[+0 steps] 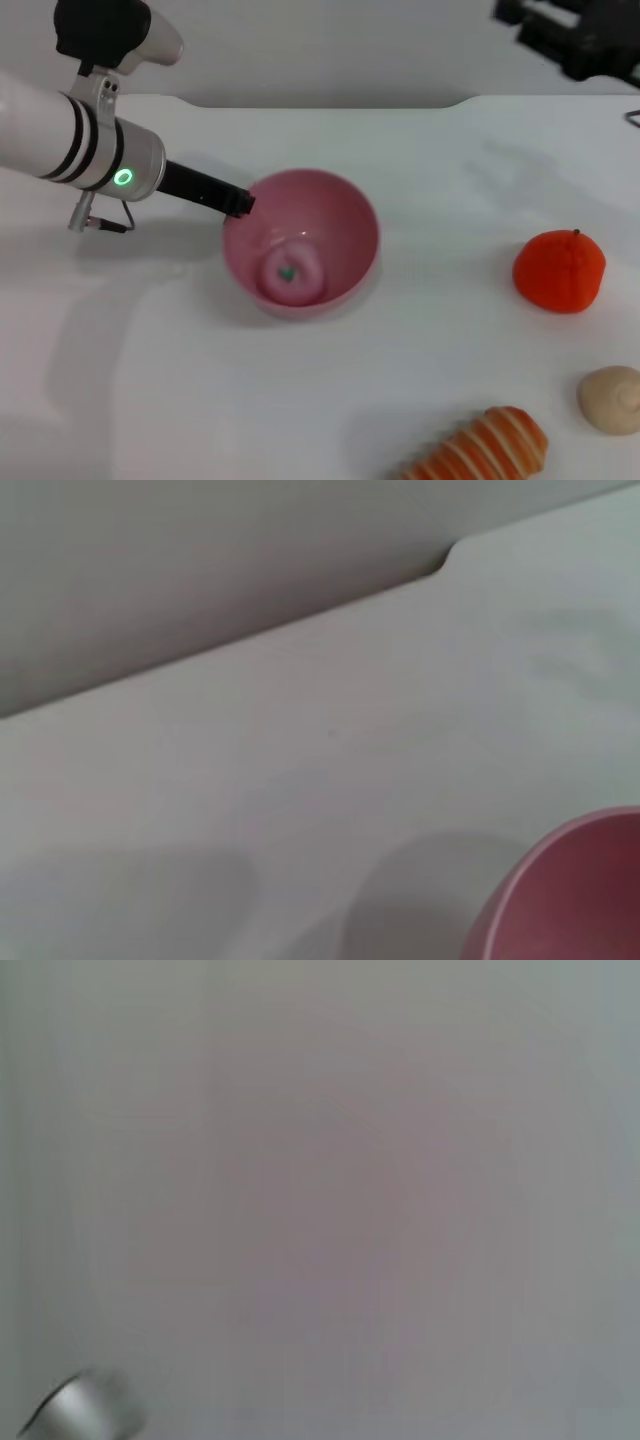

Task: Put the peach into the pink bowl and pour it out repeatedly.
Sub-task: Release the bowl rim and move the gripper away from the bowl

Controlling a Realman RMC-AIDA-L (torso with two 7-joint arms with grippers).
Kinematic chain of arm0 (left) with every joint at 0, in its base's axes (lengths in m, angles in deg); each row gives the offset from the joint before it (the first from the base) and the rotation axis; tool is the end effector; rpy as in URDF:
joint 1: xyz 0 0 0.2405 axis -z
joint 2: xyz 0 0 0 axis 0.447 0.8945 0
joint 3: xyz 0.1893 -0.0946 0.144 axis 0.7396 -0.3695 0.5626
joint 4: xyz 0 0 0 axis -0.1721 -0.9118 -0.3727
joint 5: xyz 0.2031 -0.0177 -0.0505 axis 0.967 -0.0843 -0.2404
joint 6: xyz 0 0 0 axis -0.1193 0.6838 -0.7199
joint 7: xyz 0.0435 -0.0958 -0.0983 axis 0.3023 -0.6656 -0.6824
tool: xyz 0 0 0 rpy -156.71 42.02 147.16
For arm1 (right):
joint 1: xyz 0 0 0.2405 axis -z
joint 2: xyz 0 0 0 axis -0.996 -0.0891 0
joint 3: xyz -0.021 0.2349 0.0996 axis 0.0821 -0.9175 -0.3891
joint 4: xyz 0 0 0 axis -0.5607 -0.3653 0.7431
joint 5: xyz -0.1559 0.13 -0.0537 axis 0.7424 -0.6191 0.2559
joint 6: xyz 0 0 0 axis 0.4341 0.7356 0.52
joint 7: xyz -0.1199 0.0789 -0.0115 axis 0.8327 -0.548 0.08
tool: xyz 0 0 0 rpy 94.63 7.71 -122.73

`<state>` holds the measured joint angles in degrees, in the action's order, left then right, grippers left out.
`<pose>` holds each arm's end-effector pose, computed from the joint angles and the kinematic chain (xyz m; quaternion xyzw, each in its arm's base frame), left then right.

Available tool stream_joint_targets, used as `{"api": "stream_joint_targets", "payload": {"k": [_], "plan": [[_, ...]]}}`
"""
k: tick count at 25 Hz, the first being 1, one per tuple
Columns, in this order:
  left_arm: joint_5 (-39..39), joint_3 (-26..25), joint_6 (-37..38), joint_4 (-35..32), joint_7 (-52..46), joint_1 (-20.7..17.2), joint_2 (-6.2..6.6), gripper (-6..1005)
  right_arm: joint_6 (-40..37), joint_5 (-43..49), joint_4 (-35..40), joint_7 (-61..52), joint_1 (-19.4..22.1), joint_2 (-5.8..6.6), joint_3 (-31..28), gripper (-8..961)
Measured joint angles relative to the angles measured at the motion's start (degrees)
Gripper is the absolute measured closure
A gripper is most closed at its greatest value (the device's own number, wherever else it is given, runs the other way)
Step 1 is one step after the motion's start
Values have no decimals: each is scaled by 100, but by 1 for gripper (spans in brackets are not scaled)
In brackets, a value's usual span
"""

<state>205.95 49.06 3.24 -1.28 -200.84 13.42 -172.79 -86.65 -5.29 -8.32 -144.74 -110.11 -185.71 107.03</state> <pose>-0.2019 0.4112 -0.0242 -0.8875 -0.3986 0.0258 0.2298 0.2138 0.3753 0.0664 -0.8488 0.1576 0.4012 0.3061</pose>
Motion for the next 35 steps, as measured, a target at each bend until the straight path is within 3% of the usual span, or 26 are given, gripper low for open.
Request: {"api": "stream_joint_targets", "payload": {"k": [4,22,26,31,35], "plan": [[52,4,35,12,-35,-49,14,911,-50,-464,-271,351,162,8,-122,485],[64,-80,21,52,8,-132,0,909,-65,-512,-368,415,183,13,-178,486],[30,-178,-47,-108,125,-160,-24,765,-65,-515,-422,419,193,13,-188,485],[-498,-1135,-86,-757,758,-173,-55,545,-66,-516,-533,424,175,13,-260,485],[-2526,-1774,-454,-943,2182,-457,-73,479,-66,-652,-593,573,226,-12,-386,485]]}}
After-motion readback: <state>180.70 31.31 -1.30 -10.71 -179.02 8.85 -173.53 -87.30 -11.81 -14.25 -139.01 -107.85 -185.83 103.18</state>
